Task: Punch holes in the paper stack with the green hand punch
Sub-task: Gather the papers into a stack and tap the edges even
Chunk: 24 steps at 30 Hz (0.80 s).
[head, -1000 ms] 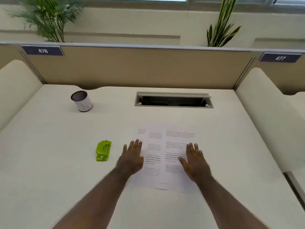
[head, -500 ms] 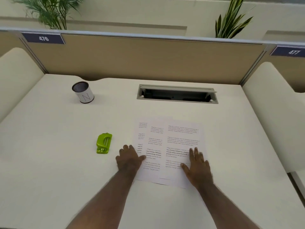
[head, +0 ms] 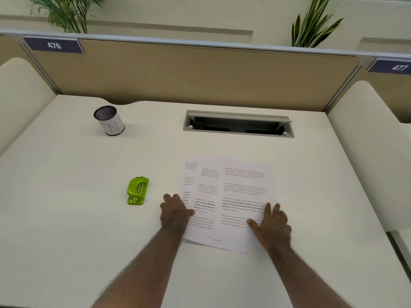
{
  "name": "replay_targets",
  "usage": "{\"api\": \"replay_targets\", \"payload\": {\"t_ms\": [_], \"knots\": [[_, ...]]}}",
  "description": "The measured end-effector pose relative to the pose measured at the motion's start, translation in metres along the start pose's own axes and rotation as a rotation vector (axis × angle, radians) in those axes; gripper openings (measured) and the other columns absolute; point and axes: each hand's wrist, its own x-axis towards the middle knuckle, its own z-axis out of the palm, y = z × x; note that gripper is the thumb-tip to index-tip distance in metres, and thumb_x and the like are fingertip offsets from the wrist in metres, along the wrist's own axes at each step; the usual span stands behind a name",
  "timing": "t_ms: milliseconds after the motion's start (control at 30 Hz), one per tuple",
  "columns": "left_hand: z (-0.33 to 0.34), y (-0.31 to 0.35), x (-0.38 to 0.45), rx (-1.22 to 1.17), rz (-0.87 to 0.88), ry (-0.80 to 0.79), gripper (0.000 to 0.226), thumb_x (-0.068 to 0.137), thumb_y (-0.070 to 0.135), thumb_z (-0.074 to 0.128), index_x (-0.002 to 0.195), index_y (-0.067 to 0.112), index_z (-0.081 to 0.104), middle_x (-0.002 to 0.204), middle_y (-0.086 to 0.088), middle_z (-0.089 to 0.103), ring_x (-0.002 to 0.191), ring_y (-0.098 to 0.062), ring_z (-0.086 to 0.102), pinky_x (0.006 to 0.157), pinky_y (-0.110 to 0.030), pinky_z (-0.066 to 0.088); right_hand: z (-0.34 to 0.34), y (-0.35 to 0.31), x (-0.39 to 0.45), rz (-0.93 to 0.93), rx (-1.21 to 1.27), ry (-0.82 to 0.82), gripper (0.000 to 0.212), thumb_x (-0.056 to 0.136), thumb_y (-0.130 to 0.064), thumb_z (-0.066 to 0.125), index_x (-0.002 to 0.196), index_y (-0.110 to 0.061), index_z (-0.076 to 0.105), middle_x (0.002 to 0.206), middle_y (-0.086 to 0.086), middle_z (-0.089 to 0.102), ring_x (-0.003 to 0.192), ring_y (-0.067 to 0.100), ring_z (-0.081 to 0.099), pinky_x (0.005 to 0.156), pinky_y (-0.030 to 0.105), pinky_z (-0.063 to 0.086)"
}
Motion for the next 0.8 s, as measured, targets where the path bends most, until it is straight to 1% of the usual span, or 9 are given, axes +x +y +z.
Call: {"api": "replay_targets", "payload": {"t_ms": [167,267,400,500,633,700,800], "knots": [[-0.0016,0.0013,-0.0015,0.043,-0.014,0.012,0.068,0.069,0.046,0.080,0.122,0.014,0.051,0.124,-0.006,0.043,0.119,-0.029,0.049,0.083,-0.047,0.052,-0.0018,-0.0014,-0.0011,0.006,-0.005,0.001,0.089,0.090,-0.067,0.043,0.157,-0.017,0.011,0.166,0.013,0.008,0.148,0.031,0.019,0.110,0.043,0.036],[0.0006,0.0008,-0.0048,0.033,-0.004,0.039,0.063,0.071,0.045,0.079,0.121,0.017,0.053,0.122,-0.006,0.043,0.118,-0.028,0.049,0.080,-0.046,0.052,-0.0010,-0.0022,-0.0005,0.007,0.006,-0.005,0.089,0.090,-0.068,0.043,0.157,-0.018,0.011,0.165,0.013,0.009,0.147,0.031,0.020,0.110,0.043,0.036],[0.0039,-0.0013,-0.0074,0.003,0.010,0.040,0.057,0.075,0.041,0.077,0.123,0.019,0.054,0.121,-0.007,0.042,0.117,-0.028,0.050,0.080,-0.046,0.052,-0.0002,-0.0019,0.0003,0.011,0.018,-0.004,0.089,0.089,-0.068,0.043,0.157,-0.018,0.012,0.165,0.013,0.010,0.146,0.032,0.022,0.109,0.043,0.036],[0.0032,-0.0024,-0.0067,-0.047,0.012,0.028,0.059,0.075,0.038,0.077,0.127,0.024,0.054,0.123,-0.006,0.043,0.120,-0.028,0.050,0.083,-0.046,0.052,-0.0003,-0.0024,0.0003,0.014,0.029,-0.008,0.089,0.089,-0.068,0.043,0.157,-0.019,0.012,0.165,0.013,0.009,0.146,0.032,0.021,0.109,0.043,0.035],[0.0062,-0.0022,-0.0094,-0.176,0.029,0.034,0.051,0.075,0.027,0.078,0.122,0.022,0.058,0.123,-0.008,0.044,0.117,-0.033,0.053,0.086,-0.046,0.052,-0.0007,-0.0032,-0.0009,0.011,0.036,-0.012,0.088,0.090,-0.067,0.043,0.157,-0.019,0.012,0.165,0.013,0.009,0.147,0.032,0.020,0.110,0.044,0.035],[0.0077,-0.0033,-0.0098,-0.257,0.035,0.016,0.057,0.073,0.023,0.076,0.126,0.022,0.054,0.126,-0.008,0.043,0.117,-0.034,0.054,0.091,-0.044,0.051,-0.0005,-0.0035,-0.0018,0.009,0.049,-0.018,0.088,0.090,-0.067,0.042,0.157,-0.019,0.011,0.165,0.012,0.008,0.148,0.032,0.018,0.111,0.045,0.034],[0.0058,-0.0043,-0.0074,-0.342,0.013,-0.025,0.082,0.069,0.026,0.076,0.141,0.021,0.037,0.133,-0.009,0.040,0.122,-0.034,0.051,0.096,-0.042,0.047,0.0005,-0.0048,-0.0031,0.000,0.067,-0.030,0.087,0.091,-0.066,0.042,0.157,-0.020,0.010,0.166,0.012,0.007,0.149,0.032,0.016,0.113,0.045,0.032]]}}
